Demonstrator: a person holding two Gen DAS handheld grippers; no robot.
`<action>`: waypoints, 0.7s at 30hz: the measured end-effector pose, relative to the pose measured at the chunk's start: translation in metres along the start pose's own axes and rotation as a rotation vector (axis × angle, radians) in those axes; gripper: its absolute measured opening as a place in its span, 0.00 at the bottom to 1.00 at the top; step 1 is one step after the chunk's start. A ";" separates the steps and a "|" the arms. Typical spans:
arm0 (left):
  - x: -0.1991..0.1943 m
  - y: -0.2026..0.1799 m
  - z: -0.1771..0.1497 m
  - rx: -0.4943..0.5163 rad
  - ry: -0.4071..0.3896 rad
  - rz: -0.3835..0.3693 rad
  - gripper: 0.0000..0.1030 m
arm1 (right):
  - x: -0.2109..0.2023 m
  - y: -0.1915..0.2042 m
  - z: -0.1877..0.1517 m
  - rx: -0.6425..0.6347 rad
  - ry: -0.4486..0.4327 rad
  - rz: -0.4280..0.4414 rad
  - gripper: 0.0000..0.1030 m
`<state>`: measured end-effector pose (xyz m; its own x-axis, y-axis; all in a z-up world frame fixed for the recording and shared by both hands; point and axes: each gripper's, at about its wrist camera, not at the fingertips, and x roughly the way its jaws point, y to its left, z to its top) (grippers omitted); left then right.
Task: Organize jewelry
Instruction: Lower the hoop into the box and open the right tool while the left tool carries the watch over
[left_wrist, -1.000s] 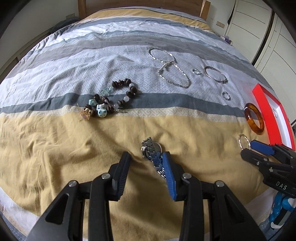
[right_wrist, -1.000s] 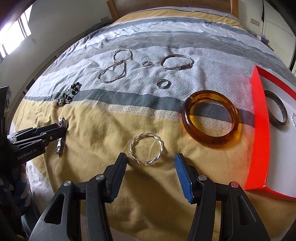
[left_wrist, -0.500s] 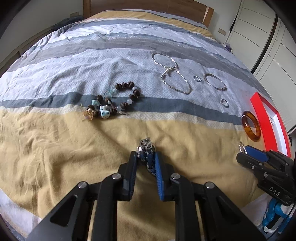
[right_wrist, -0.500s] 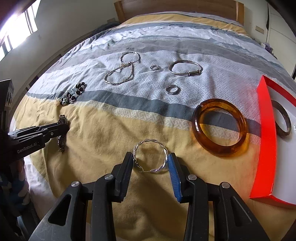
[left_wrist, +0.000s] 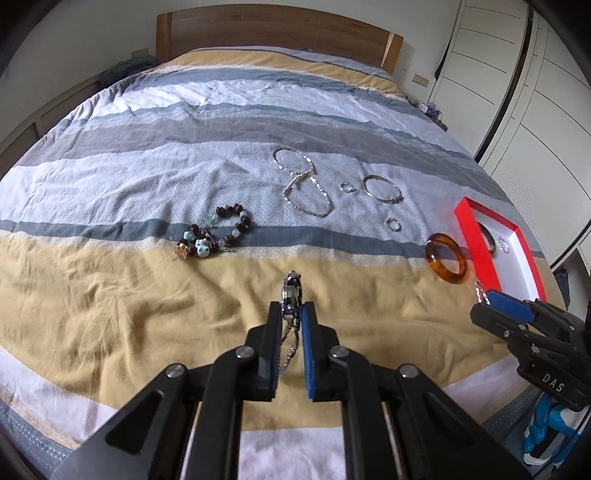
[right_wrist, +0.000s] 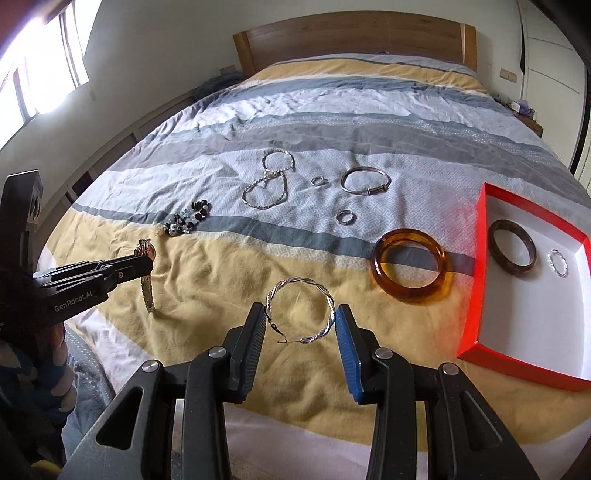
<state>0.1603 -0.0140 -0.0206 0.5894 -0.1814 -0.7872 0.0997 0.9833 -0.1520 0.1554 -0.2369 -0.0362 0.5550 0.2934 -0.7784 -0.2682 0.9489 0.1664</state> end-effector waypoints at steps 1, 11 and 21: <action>-0.006 -0.004 0.001 0.008 -0.010 -0.004 0.09 | -0.006 0.000 0.000 0.000 -0.008 -0.002 0.37; -0.044 -0.070 0.014 0.115 -0.067 -0.087 0.09 | -0.071 -0.024 -0.015 0.043 -0.090 -0.056 0.37; -0.017 -0.184 0.032 0.242 -0.022 -0.255 0.09 | -0.110 -0.119 -0.020 0.098 -0.092 -0.195 0.37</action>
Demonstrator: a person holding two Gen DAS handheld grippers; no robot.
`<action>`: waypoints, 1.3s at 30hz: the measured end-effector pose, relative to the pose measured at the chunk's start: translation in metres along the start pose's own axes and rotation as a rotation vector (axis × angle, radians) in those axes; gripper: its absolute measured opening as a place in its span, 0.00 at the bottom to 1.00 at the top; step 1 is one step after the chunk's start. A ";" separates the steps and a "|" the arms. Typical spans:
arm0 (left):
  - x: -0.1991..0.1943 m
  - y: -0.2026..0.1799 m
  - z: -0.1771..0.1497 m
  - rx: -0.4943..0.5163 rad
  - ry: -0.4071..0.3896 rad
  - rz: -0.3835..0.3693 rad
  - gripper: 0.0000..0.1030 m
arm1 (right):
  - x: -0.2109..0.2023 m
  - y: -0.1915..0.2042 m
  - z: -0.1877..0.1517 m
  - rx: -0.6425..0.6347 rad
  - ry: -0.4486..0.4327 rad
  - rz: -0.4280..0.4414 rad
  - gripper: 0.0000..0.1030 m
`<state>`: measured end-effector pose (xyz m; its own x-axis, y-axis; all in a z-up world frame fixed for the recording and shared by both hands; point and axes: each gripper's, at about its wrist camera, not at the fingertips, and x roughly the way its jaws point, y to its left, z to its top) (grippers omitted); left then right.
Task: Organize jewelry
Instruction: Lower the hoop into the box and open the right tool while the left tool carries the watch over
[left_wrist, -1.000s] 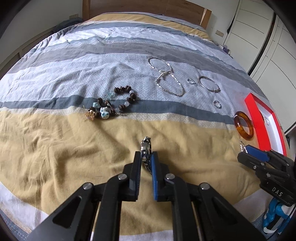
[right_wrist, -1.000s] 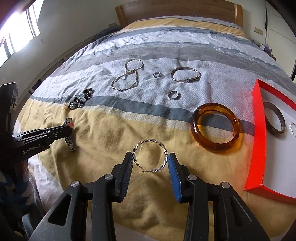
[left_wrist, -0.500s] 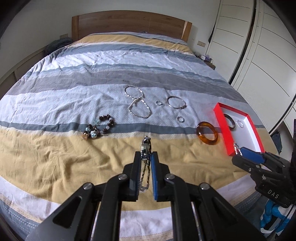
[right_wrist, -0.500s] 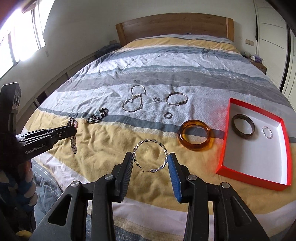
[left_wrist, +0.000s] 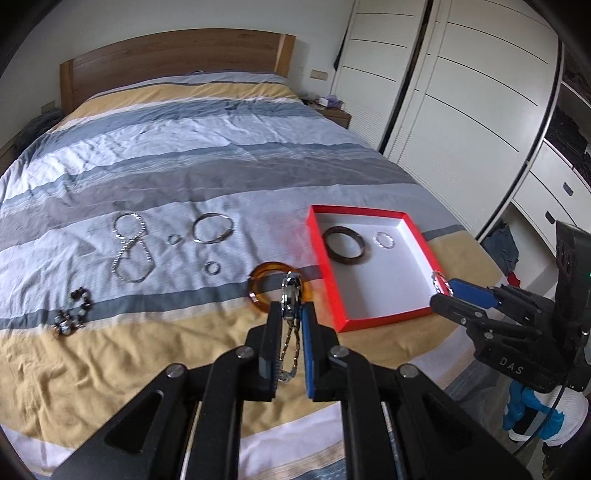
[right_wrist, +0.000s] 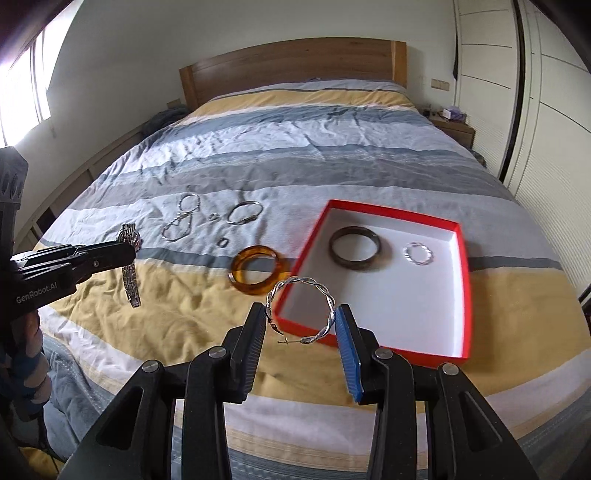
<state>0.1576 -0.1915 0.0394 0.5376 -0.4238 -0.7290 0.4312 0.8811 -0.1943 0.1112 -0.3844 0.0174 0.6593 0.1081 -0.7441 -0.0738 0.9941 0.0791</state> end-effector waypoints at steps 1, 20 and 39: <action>0.008 -0.010 0.004 0.012 0.008 -0.017 0.09 | 0.002 -0.010 0.002 0.002 0.006 -0.013 0.37; 0.182 -0.077 0.025 0.064 0.236 -0.055 0.09 | 0.123 -0.112 0.018 -0.014 0.197 -0.080 0.37; 0.207 -0.073 0.021 0.073 0.285 -0.018 0.11 | 0.145 -0.108 0.015 -0.170 0.326 -0.085 0.41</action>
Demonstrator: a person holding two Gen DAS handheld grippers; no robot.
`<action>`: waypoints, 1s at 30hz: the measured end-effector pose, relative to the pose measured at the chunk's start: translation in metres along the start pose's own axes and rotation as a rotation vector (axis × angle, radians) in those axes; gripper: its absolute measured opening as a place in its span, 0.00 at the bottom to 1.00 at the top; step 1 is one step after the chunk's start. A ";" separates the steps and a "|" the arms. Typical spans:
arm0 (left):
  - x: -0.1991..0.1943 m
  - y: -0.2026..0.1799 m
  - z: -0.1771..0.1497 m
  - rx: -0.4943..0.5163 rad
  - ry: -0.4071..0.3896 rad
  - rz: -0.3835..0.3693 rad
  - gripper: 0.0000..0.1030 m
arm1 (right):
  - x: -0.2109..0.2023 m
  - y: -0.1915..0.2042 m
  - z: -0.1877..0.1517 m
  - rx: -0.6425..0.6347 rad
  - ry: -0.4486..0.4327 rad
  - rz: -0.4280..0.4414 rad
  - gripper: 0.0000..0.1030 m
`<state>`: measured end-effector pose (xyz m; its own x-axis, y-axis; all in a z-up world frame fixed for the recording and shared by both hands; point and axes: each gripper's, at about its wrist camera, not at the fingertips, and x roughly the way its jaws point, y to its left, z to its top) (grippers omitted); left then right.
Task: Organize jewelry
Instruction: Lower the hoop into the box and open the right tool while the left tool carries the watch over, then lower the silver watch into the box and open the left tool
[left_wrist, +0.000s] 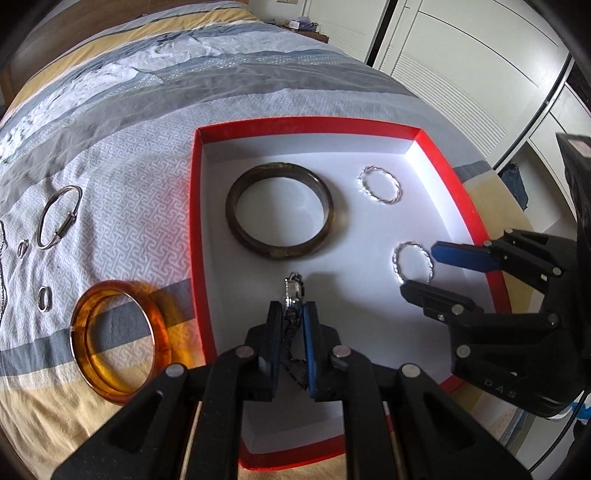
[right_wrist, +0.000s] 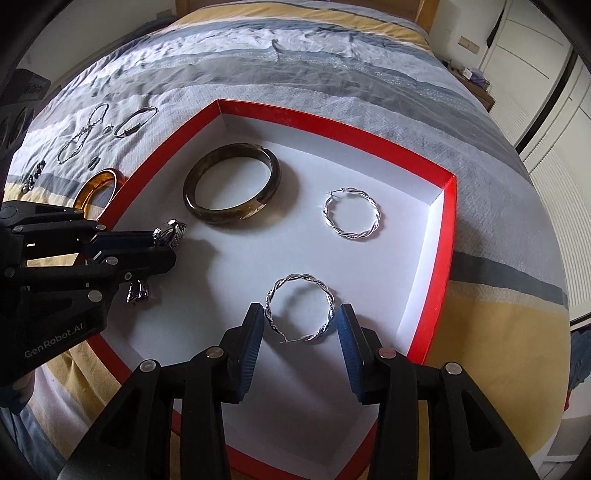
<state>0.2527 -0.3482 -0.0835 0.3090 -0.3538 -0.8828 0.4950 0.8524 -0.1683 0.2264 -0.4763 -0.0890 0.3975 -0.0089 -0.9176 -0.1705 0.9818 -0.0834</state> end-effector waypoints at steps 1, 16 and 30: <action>-0.002 0.001 0.000 -0.006 0.000 -0.008 0.13 | -0.002 -0.001 -0.002 0.008 0.001 0.001 0.42; -0.182 0.035 -0.008 -0.030 -0.272 0.068 0.28 | -0.129 0.005 -0.027 0.117 -0.187 -0.025 0.44; -0.355 0.101 -0.106 -0.096 -0.463 0.258 0.28 | -0.246 0.091 -0.055 0.124 -0.375 0.036 0.49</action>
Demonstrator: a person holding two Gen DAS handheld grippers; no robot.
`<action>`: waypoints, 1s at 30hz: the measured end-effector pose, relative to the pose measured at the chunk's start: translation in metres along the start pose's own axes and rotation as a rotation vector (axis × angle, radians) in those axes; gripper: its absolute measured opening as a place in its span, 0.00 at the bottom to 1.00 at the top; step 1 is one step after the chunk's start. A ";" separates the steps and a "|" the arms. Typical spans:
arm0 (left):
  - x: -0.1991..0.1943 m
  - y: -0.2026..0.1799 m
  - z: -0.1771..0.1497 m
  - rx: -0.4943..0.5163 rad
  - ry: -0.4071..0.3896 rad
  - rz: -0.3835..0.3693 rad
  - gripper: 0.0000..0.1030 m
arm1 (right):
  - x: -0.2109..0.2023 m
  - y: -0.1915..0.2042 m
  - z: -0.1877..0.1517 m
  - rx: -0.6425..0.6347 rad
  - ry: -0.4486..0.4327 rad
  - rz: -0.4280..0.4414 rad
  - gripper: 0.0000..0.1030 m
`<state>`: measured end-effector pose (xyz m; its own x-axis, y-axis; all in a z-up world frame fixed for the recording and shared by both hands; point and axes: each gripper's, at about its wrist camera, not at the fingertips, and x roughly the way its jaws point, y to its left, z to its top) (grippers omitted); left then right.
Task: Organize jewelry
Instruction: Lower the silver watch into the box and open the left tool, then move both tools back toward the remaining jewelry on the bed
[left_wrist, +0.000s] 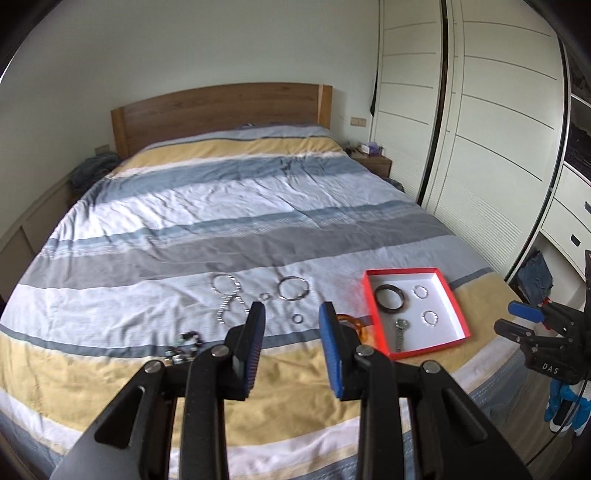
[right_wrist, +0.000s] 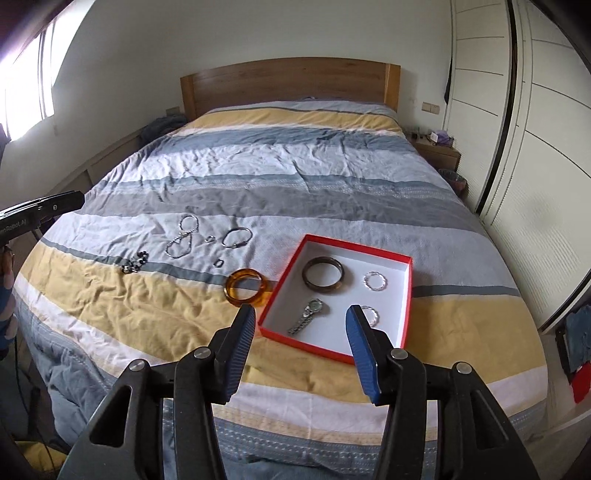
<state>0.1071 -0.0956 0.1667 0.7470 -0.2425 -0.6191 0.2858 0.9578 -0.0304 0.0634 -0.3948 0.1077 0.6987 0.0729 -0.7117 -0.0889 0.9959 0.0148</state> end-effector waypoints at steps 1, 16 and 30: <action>-0.011 0.008 -0.003 0.001 -0.006 0.010 0.28 | -0.007 0.008 -0.001 -0.007 -0.008 0.004 0.49; -0.142 0.116 -0.042 -0.140 -0.182 0.158 0.28 | -0.075 0.091 0.002 -0.077 -0.135 0.081 0.49; -0.065 0.151 -0.073 -0.189 -0.041 0.185 0.31 | -0.015 0.116 0.006 -0.094 -0.062 0.096 0.51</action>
<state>0.0581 0.0758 0.1453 0.8011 -0.0626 -0.5953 0.0272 0.9973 -0.0682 0.0472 -0.2802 0.1245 0.7259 0.1740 -0.6655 -0.2217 0.9750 0.0130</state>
